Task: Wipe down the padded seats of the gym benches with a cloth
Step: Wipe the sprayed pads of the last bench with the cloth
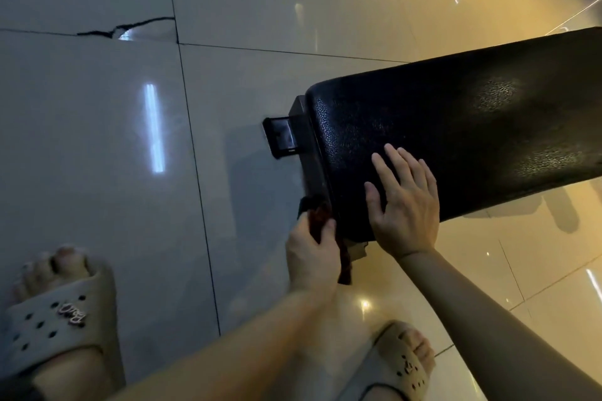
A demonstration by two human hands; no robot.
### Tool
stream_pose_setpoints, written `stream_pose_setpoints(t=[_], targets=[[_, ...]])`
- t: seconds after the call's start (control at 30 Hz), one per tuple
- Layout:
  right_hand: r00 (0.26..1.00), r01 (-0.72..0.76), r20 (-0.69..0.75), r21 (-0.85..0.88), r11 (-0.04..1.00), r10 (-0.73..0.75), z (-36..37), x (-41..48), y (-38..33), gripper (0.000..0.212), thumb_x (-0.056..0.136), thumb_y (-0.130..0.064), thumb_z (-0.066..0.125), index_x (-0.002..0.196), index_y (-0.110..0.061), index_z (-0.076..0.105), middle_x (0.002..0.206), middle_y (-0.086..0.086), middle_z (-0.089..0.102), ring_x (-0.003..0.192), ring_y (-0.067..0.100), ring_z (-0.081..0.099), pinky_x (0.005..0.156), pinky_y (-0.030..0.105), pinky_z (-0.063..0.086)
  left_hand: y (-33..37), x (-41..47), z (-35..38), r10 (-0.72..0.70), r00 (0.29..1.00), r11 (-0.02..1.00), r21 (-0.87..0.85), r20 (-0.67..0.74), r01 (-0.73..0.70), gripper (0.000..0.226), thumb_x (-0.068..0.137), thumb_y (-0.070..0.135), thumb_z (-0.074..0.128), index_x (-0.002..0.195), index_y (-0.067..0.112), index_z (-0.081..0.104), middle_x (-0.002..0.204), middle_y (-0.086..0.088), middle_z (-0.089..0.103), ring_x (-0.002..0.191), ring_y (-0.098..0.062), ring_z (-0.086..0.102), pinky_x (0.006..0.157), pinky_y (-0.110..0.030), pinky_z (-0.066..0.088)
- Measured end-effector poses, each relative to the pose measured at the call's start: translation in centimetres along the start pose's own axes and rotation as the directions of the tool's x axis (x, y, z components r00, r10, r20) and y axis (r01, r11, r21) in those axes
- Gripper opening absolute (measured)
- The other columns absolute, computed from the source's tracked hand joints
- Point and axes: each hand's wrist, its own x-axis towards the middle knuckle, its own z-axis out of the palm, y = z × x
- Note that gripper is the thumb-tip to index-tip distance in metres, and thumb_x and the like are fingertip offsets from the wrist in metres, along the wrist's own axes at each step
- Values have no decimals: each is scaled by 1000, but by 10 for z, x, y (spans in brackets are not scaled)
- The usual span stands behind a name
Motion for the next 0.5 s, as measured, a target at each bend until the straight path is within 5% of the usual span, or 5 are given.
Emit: stream_pose_setpoints(t=[0.23, 0.33, 0.4, 0.5], targets=[[1000, 4, -24, 24, 1000, -3, 0, -1, -1, 50, 103, -40, 43, 146, -16, 53, 155, 7, 46, 147, 25, 37, 122, 49, 25, 47, 100, -14, 109, 991, 990, 94, -78, -102, 10, 98, 26, 65, 107, 24, 68, 88, 12, 66, 81, -4, 63, 56, -10, 40], [1000, 0, -26, 22, 1000, 0, 0, -3, -1, 50, 103, -39, 43, 146, -16, 53, 155, 7, 46, 147, 26, 36, 122, 49, 25, 32, 69, -4, 115, 986, 990, 96, -124, -103, 14, 98, 19, 64, 111, 23, 68, 92, 12, 66, 82, -2, 61, 66, -7, 47], [1000, 4, -28, 25, 1000, -4, 0, -2, 0, 50, 103, -39, 43, 146, -16, 52, 155, 7, 46, 147, 26, 36, 122, 49, 25, 15, 28, 2, 70, 990, 995, 74, -120, -62, 14, 99, 19, 63, 110, 28, 65, 97, 10, 68, 89, -5, 64, 79, -21, 58], [1000, 6, -29, 28, 1000, -5, 1, -1, -1, 50, 103, -38, 43, 146, -15, 52, 155, 8, 46, 147, 26, 36, 122, 50, 26, 11, 20, -4, 47, 994, 998, 35, -101, -44, 13, 98, 19, 65, 103, 31, 65, 94, 10, 68, 90, -8, 67, 74, -20, 56]])
